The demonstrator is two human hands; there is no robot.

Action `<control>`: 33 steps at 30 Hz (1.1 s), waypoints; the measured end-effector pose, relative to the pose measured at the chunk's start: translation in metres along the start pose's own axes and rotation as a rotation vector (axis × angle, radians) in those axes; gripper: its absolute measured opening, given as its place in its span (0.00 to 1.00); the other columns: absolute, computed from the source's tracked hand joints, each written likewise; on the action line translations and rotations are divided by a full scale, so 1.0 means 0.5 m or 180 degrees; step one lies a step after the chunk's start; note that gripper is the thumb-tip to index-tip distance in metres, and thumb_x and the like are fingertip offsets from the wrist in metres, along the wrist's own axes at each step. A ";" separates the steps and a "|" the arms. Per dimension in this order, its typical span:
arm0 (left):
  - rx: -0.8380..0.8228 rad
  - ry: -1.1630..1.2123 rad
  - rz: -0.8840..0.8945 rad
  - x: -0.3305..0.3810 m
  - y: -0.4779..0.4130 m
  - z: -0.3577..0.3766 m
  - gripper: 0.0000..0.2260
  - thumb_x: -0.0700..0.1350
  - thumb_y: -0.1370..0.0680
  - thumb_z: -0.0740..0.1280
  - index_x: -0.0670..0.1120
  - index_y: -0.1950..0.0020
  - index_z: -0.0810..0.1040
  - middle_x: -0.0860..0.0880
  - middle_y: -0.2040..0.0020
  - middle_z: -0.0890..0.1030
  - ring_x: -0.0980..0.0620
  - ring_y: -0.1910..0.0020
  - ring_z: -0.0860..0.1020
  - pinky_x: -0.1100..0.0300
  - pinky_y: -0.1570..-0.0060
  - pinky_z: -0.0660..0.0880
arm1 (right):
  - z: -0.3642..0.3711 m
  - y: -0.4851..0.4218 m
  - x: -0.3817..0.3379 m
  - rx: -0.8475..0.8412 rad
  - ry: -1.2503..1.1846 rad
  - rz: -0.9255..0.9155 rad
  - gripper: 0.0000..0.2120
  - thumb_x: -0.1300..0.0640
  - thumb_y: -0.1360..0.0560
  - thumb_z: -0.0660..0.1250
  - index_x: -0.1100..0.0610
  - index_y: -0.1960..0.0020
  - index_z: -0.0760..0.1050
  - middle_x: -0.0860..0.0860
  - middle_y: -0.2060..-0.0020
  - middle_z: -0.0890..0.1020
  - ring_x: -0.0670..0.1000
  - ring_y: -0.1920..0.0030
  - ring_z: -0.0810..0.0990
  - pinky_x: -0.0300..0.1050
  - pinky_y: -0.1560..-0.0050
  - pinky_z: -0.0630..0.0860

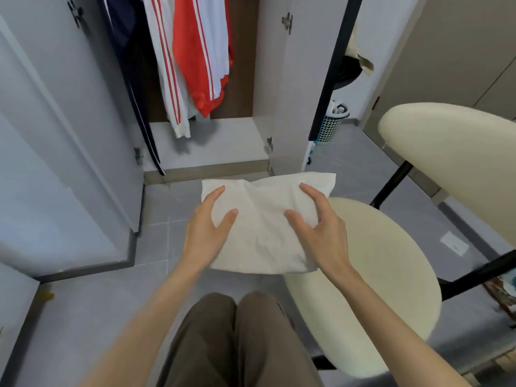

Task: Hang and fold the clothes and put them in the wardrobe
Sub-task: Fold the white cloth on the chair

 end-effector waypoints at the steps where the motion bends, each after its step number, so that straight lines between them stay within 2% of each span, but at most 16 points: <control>1: 0.0016 0.0000 -0.0027 -0.013 -0.023 -0.007 0.23 0.53 0.21 0.65 0.57 0.26 0.65 0.59 0.28 0.67 0.59 0.31 0.65 0.66 0.39 0.59 | 0.022 -0.024 -0.006 -0.0040 0.0033 -0.0003 0.24 0.41 0.27 0.68 0.33 0.34 0.65 0.34 0.54 0.78 0.33 0.54 0.75 0.27 0.60 0.67; 4: 0.0003 0.0052 -0.0202 -0.049 -0.104 -0.024 0.23 0.54 0.22 0.66 0.58 0.28 0.66 0.57 0.30 0.69 0.64 0.37 0.65 0.65 0.40 0.60 | 0.084 -0.101 -0.022 -0.0168 0.0049 0.0005 0.23 0.41 0.28 0.68 0.33 0.35 0.66 0.36 0.52 0.79 0.40 0.55 0.77 0.33 0.58 0.70; 7: 0.0007 0.0043 -0.0338 -0.060 -0.188 -0.049 0.22 0.54 0.22 0.66 0.58 0.29 0.67 0.58 0.30 0.69 0.63 0.36 0.66 0.65 0.40 0.60 | 0.129 -0.183 -0.053 -0.0303 0.0043 0.0041 0.22 0.41 0.28 0.69 0.35 0.36 0.67 0.35 0.46 0.78 0.42 0.51 0.76 0.37 0.55 0.70; 8: -0.0009 0.0025 -0.0385 -0.054 -0.215 -0.061 0.22 0.54 0.22 0.66 0.58 0.29 0.67 0.59 0.30 0.69 0.63 0.36 0.66 0.65 0.40 0.60 | 0.137 -0.209 -0.068 -0.0338 0.0059 0.0064 0.22 0.41 0.28 0.69 0.35 0.36 0.67 0.35 0.46 0.78 0.42 0.51 0.75 0.37 0.55 0.70; 11: -0.0087 -0.0008 -0.0474 -0.005 -0.294 -0.113 0.21 0.54 0.22 0.66 0.58 0.30 0.68 0.61 0.33 0.70 0.60 0.36 0.68 0.63 0.41 0.62 | 0.136 -0.288 -0.133 -0.0425 0.0138 0.0080 0.21 0.39 0.28 0.69 0.34 0.37 0.67 0.35 0.48 0.78 0.39 0.55 0.73 0.26 0.60 0.66; 14: -0.0115 -0.0102 -0.0420 0.091 -0.358 -0.189 0.20 0.53 0.22 0.66 0.57 0.31 0.70 0.61 0.36 0.71 0.61 0.40 0.68 0.64 0.43 0.62 | 0.103 -0.358 -0.232 -0.0492 0.0166 0.0068 0.21 0.39 0.28 0.69 0.35 0.37 0.68 0.37 0.51 0.78 0.41 0.57 0.74 0.27 0.61 0.67; 17: -0.0054 -0.0204 -0.0321 0.217 -0.411 -0.284 0.19 0.52 0.22 0.67 0.55 0.32 0.71 0.61 0.38 0.72 0.57 0.37 0.70 0.65 0.42 0.62 | 0.048 -0.423 -0.361 -0.0487 0.0093 -0.0005 0.21 0.40 0.28 0.69 0.36 0.37 0.68 0.38 0.49 0.80 0.45 0.53 0.77 0.39 0.54 0.72; 19: 0.0013 -0.0300 -0.0266 0.312 -0.446 -0.358 0.19 0.52 0.22 0.66 0.55 0.32 0.71 0.57 0.37 0.74 0.54 0.38 0.72 0.64 0.43 0.63 | 0.004 -0.470 -0.462 -0.0442 0.0047 -0.0074 0.21 0.40 0.28 0.70 0.37 0.38 0.69 0.39 0.49 0.80 0.47 0.52 0.78 0.44 0.50 0.75; 22: 0.0115 -0.0354 -0.0129 0.459 -0.509 -0.475 0.18 0.53 0.22 0.66 0.56 0.32 0.71 0.53 0.35 0.75 0.56 0.43 0.72 0.63 0.47 0.64 | -0.060 -0.544 -0.619 -0.0371 -0.0055 -0.0168 0.20 0.40 0.28 0.70 0.37 0.38 0.69 0.38 0.52 0.80 0.46 0.52 0.78 0.43 0.52 0.74; 24: 0.0166 -0.0404 -0.0013 0.547 -0.550 -0.548 0.18 0.53 0.21 0.65 0.56 0.32 0.71 0.52 0.37 0.76 0.58 0.47 0.70 0.64 0.52 0.65 | -0.097 -0.588 -0.715 -0.0339 -0.0133 -0.0240 0.20 0.40 0.28 0.69 0.37 0.38 0.69 0.38 0.49 0.79 0.46 0.49 0.77 0.41 0.51 0.70; 27: 0.0268 -0.0433 0.0233 0.656 -0.606 -0.645 0.17 0.52 0.21 0.64 0.56 0.33 0.71 0.54 0.38 0.76 0.60 0.48 0.69 0.73 0.60 0.63 | -0.141 -0.649 -0.844 -0.0258 -0.0180 -0.0381 0.20 0.39 0.27 0.68 0.38 0.37 0.70 0.37 0.45 0.78 0.46 0.46 0.75 0.41 0.51 0.69; 28: 0.0312 -0.0432 0.0305 0.686 -0.623 -0.673 0.17 0.52 0.21 0.64 0.56 0.33 0.72 0.54 0.39 0.76 0.59 0.48 0.70 0.73 0.60 0.62 | -0.154 -0.667 -0.882 -0.0213 -0.0171 -0.0446 0.20 0.39 0.27 0.68 0.38 0.37 0.69 0.38 0.45 0.78 0.47 0.46 0.75 0.42 0.51 0.70; 31: 0.0420 -0.0435 0.0536 0.764 -0.676 -0.745 0.17 0.52 0.21 0.63 0.56 0.33 0.71 0.55 0.37 0.76 0.58 0.46 0.71 0.65 0.56 0.65 | -0.185 -0.721 -0.982 -0.0021 -0.0176 -0.0656 0.21 0.39 0.27 0.67 0.40 0.36 0.70 0.42 0.42 0.79 0.50 0.43 0.75 0.46 0.47 0.72; 33: 0.0509 -0.0412 0.0698 0.813 -0.709 -0.782 0.17 0.52 0.21 0.63 0.55 0.32 0.71 0.55 0.36 0.76 0.59 0.46 0.70 0.62 0.52 0.65 | -0.205 -0.756 -1.038 0.0097 -0.0260 -0.0806 0.20 0.42 0.26 0.67 0.41 0.36 0.70 0.42 0.40 0.78 0.50 0.40 0.75 0.44 0.44 0.70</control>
Point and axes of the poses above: each hand's wrist, its own y-axis away from the middle knuckle, its own z-axis out of the palm, x = y × z, the point moved 3 cm from there along -y, towards the middle knuckle
